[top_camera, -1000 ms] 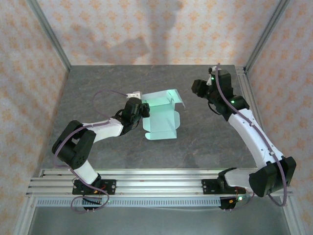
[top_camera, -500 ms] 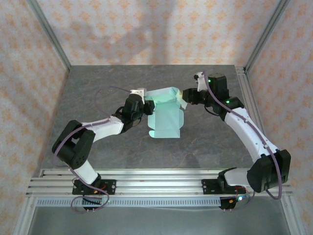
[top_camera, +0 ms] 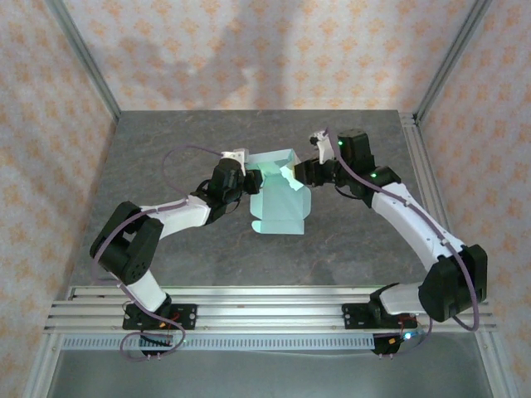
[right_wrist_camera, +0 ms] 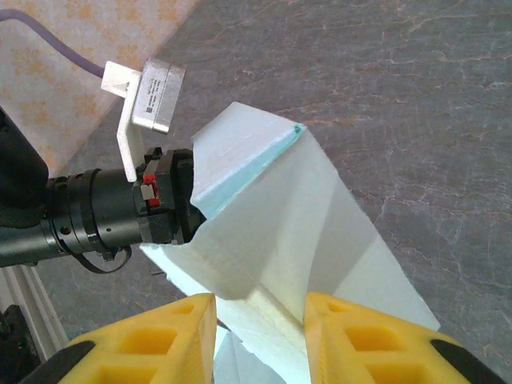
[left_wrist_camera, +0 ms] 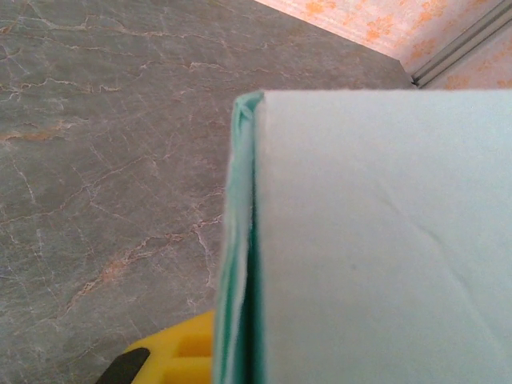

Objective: Fold the paper box

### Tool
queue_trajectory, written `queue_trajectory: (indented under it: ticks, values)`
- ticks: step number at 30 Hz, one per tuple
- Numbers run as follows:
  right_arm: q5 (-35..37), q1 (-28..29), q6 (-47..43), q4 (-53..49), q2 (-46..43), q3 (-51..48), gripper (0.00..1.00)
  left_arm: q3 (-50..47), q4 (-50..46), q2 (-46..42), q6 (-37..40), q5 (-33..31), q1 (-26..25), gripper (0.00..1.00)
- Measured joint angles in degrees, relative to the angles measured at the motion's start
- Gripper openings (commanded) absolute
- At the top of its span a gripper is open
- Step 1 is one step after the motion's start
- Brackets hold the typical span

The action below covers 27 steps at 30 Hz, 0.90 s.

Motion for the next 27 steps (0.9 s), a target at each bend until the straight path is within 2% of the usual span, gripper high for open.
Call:
queue_trajectory:
  ticks: [5, 9, 16, 27]
  values:
    - [0.63, 1.09, -2.49, 0.17, 0.5, 0.0, 0.33, 0.0, 0.0, 0.0, 0.0, 0.0, 0.0, 0.0]
    - [5.18, 3.56, -5.38, 0.15, 0.87, 0.13, 0.28, 0.0, -0.02, 0.0, 0.0, -0.02, 0.04, 0.0]
    - [22.29, 9.31, -9.33, 1.9, 1.77, 0.33, 0.19, 0.0, -0.72, 0.0, 0.0, -0.09, 0.52, 0.0]
    - [46.75, 18.12, -19.21, 9.77, 5.09, 0.26, 0.16, 0.0, -1.29, 0.0, -0.55, -0.48, 0.98, 0.0]
